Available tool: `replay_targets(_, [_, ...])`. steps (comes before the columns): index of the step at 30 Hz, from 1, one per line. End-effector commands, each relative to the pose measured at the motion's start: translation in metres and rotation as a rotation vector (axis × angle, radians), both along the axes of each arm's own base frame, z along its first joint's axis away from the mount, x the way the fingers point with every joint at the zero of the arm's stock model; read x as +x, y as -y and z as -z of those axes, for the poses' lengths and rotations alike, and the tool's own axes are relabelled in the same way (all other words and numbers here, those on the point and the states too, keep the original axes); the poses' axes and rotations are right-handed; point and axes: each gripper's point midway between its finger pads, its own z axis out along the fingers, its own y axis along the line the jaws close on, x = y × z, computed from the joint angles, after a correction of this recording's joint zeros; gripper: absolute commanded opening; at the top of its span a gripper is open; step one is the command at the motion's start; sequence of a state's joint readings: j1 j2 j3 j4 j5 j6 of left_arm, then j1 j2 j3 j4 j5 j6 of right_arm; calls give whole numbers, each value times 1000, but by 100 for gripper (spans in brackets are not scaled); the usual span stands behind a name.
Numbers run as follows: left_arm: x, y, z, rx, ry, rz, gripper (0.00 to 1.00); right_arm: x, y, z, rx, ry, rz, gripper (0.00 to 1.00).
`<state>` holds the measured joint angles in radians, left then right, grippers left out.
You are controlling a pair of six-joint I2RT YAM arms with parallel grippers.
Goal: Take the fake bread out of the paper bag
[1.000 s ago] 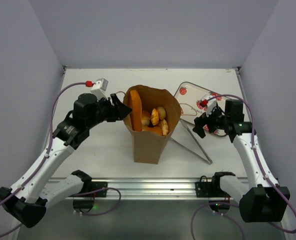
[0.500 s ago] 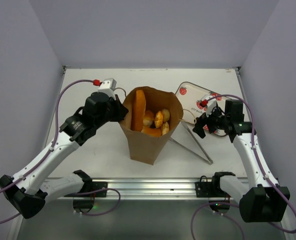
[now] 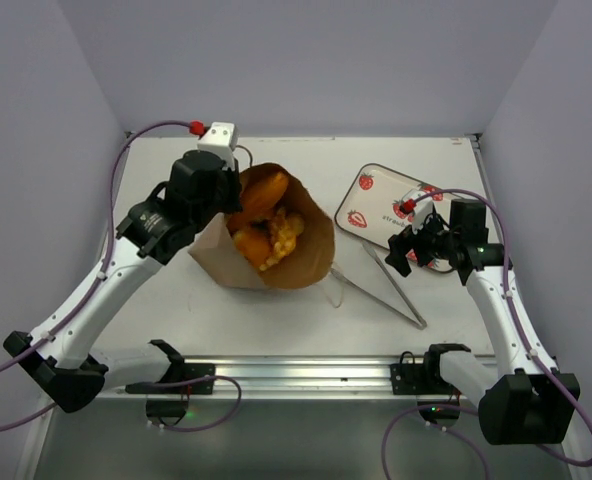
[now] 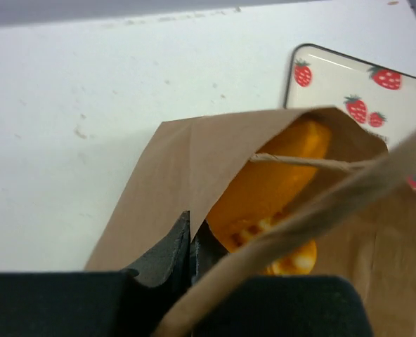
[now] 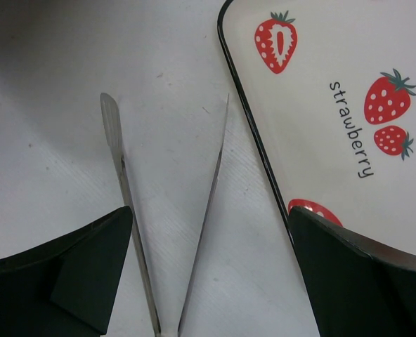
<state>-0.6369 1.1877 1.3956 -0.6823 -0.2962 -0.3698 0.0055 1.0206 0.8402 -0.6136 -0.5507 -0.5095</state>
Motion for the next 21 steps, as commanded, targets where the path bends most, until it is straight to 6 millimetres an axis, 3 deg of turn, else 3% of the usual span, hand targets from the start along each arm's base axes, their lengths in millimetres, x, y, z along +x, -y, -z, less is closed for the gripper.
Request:
replay_targets(1, [24, -30, -62, 100, 210, -110, 0, 3, -5, -17, 19, 55, -32, 99])
replay_targets(6, [51, -65, -62, 283, 257, -240, 0, 2, -6, -18, 24, 56, -37, 99])
replay_targets(7, [62, -78, -68, 307, 294, -271, 0, 2, -6, -18, 24, 56, -37, 99])
replay_targets(9, [81, -98, -56, 366, 290, -275, 0, 2, -6, -19, 26, 57, -37, 99])
replay_targets(10, [92, -101, -60, 352, 326, -280, 0, 2, -6, -19, 25, 60, -38, 99])
replay_targets(16, [139, -107, -30, 531, 385, -260, 0, 1, -7, -20, 30, 62, -41, 99])
replay_targets(19, [146, -93, -10, 530, 408, -184, 0, 0, -9, -21, 35, 60, -47, 99])
replay_targets(21, [141, -86, -7, 484, 434, -147, 0, -1, -10, -21, 43, 57, -56, 99])
